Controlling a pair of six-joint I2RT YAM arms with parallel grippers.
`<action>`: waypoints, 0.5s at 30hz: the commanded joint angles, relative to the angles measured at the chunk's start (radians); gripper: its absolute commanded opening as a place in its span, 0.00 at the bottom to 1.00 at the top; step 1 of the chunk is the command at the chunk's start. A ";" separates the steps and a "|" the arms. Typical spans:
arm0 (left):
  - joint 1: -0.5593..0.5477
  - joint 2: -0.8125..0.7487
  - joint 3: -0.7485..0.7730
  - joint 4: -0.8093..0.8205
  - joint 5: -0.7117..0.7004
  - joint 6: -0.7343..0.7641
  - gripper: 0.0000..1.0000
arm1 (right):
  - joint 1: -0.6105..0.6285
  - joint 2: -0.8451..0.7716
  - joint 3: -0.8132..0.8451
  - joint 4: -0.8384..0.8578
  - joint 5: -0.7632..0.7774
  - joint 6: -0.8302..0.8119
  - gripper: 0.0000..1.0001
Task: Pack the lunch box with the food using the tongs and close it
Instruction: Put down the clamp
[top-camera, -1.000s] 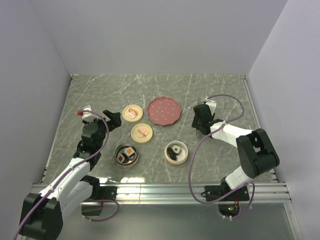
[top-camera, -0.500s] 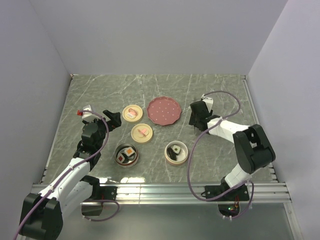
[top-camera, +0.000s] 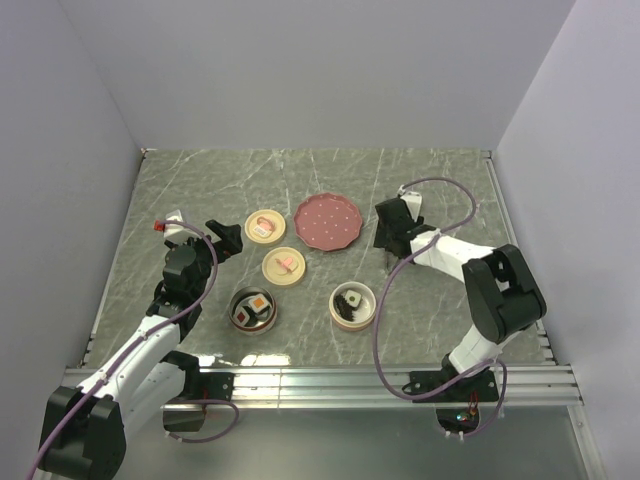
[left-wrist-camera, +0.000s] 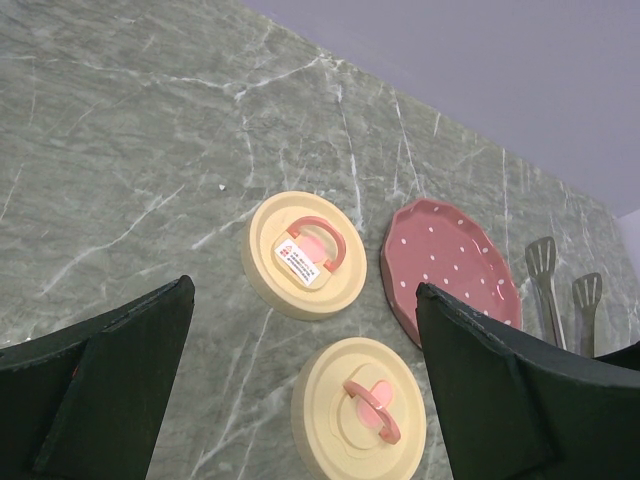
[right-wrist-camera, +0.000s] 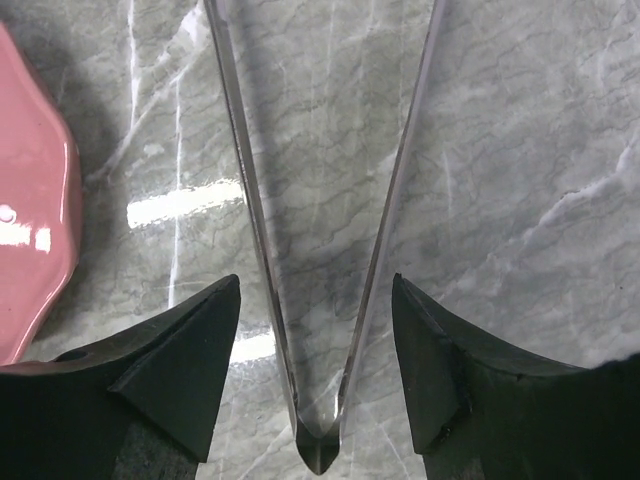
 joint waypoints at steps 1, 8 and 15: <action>0.005 -0.014 -0.007 0.049 0.014 -0.008 0.99 | 0.014 -0.022 0.017 0.000 0.037 -0.001 0.70; 0.005 -0.013 -0.006 0.049 0.016 -0.006 0.99 | 0.015 -0.142 -0.058 0.053 0.012 -0.018 0.69; -0.011 0.013 0.025 0.024 -0.010 -0.005 0.98 | 0.015 -0.367 -0.213 0.149 -0.039 -0.057 0.69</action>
